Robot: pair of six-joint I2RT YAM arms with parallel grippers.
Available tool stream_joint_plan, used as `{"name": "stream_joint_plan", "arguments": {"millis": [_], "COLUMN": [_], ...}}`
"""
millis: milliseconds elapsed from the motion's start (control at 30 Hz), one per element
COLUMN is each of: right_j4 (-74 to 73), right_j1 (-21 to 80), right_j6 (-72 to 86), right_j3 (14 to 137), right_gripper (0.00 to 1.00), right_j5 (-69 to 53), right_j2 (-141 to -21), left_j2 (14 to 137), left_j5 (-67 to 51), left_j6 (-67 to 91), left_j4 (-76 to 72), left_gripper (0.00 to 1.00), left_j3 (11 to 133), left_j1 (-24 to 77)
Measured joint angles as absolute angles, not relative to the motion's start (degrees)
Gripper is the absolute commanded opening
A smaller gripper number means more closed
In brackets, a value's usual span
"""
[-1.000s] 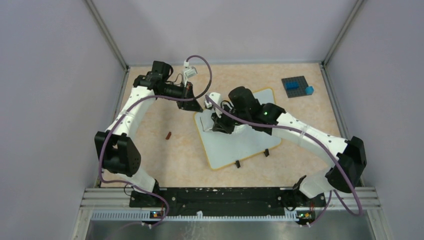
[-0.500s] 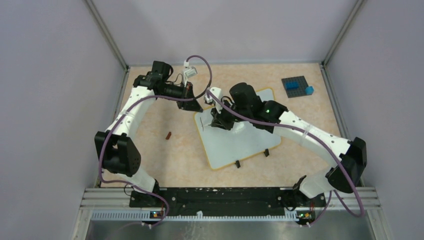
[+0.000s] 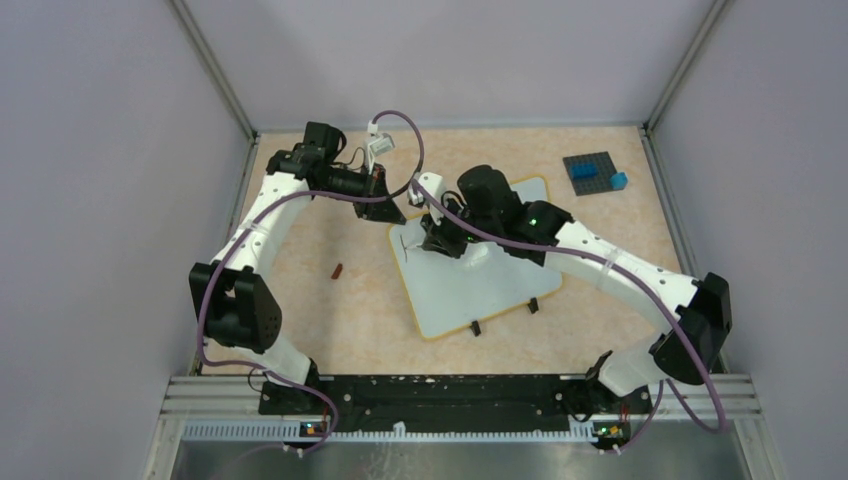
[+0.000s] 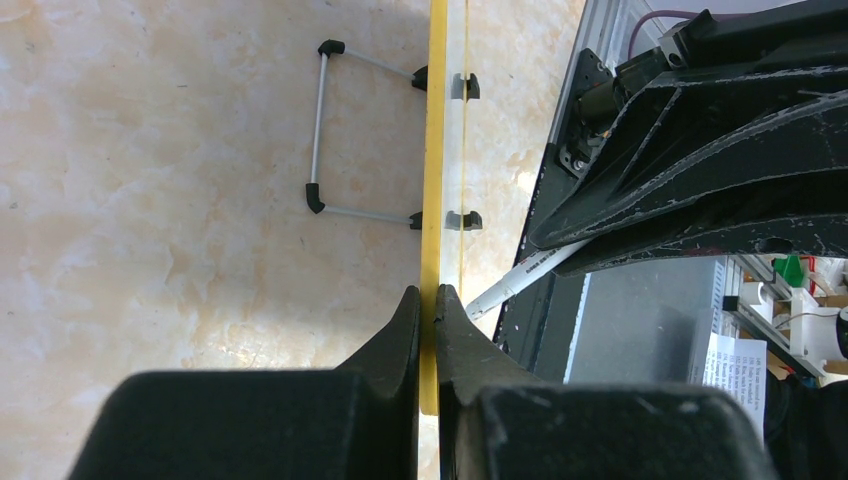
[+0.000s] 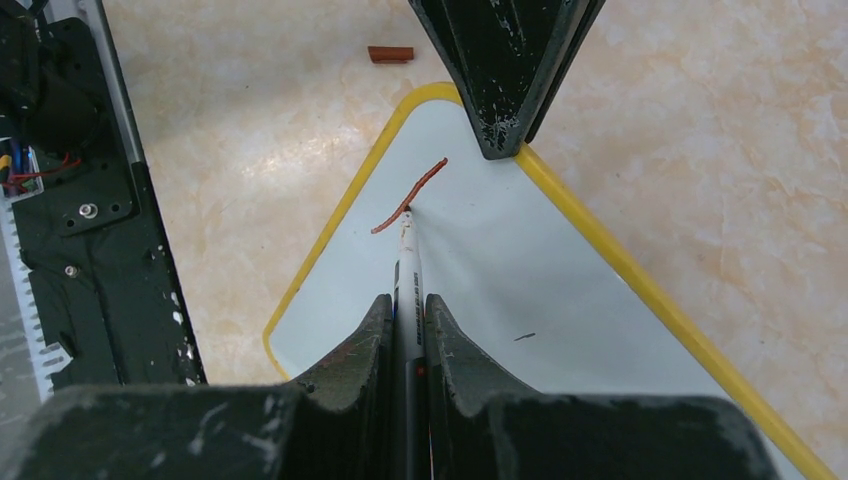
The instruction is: Write a sentence on the whiteboard
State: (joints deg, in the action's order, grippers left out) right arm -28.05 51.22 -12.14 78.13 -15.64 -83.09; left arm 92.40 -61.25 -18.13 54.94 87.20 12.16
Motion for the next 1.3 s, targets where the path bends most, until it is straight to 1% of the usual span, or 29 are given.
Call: {"name": "stream_joint_plan", "arguments": {"millis": [600,1067,1300], "right_j4": [-27.55,-28.88,-30.06], "right_j1": [50.41,47.90,47.81], "right_j6": [-12.25,-12.34,-12.34], "right_j3": [78.13,77.71,77.80], "right_gripper": [0.00,0.00,0.00], "right_j5": [-15.49,-15.88,-17.47], "right_j2": [-83.33,-82.08,-81.62], "left_j2": [92.36,92.36,92.29], "left_j5": [-61.01,-60.55,-60.58], "left_j6": [-18.11,-18.11,-18.11], "left_j4": [54.59,54.06,54.11], "left_gripper": [0.00,0.00,0.00], "left_j3": [87.07,86.87,86.87], "left_j1": [12.16,12.14,12.16]}}
